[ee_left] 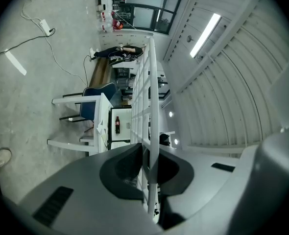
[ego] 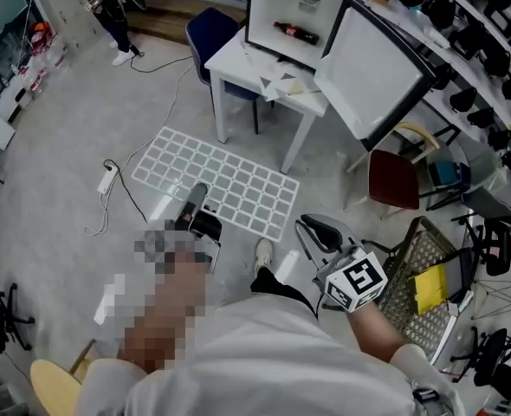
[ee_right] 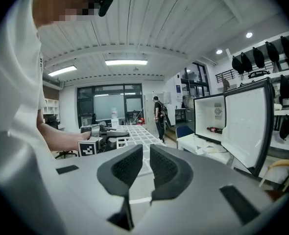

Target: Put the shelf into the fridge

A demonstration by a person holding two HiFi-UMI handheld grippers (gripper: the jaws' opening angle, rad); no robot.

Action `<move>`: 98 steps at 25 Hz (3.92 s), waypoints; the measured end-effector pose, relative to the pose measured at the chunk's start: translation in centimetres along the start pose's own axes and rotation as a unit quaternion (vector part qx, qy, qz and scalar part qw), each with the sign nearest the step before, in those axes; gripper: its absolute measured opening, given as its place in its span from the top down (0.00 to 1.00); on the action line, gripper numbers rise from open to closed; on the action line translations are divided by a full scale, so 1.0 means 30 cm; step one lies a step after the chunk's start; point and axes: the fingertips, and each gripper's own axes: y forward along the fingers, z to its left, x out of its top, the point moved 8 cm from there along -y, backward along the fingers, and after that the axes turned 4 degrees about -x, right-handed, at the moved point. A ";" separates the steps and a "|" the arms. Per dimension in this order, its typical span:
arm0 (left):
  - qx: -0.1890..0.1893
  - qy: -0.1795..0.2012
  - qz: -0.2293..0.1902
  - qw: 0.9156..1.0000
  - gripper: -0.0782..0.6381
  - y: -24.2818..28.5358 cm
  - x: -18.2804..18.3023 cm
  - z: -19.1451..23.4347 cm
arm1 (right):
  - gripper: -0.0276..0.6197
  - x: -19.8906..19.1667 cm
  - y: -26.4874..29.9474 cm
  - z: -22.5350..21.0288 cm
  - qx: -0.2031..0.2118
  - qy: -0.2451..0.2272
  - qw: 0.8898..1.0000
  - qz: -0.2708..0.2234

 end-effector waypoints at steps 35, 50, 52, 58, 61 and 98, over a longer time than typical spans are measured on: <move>-0.009 -0.047 0.049 0.998 0.84 1.610 0.574 0.394 | 0.88 0.287 0.962 -0.863 -0.104 0.037 0.993 0.032; -0.001 -0.080 0.082 0.993 0.84 2.005 0.543 0.567 | 0.88 0.333 1.122 -0.985 -0.157 0.055 0.985 0.049; 0.001 -0.084 0.080 0.993 0.84 2.049 0.513 0.586 | 0.88 0.352 1.111 -1.042 -0.157 0.051 0.985 0.053; 0.004 -0.085 0.073 0.994 0.84 2.142 0.451 0.659 | 0.88 0.330 1.084 -1.170 -0.151 0.055 0.984 0.070; 0.001 -0.081 0.072 0.994 0.84 2.170 0.431 0.675 | 0.88 0.322 1.081 -1.205 -0.143 0.058 0.985 0.073; 0.025 -0.079 0.045 0.996 0.84 2.226 0.396 0.784 | 0.88 0.262 1.100 -1.299 -0.129 0.079 0.983 0.100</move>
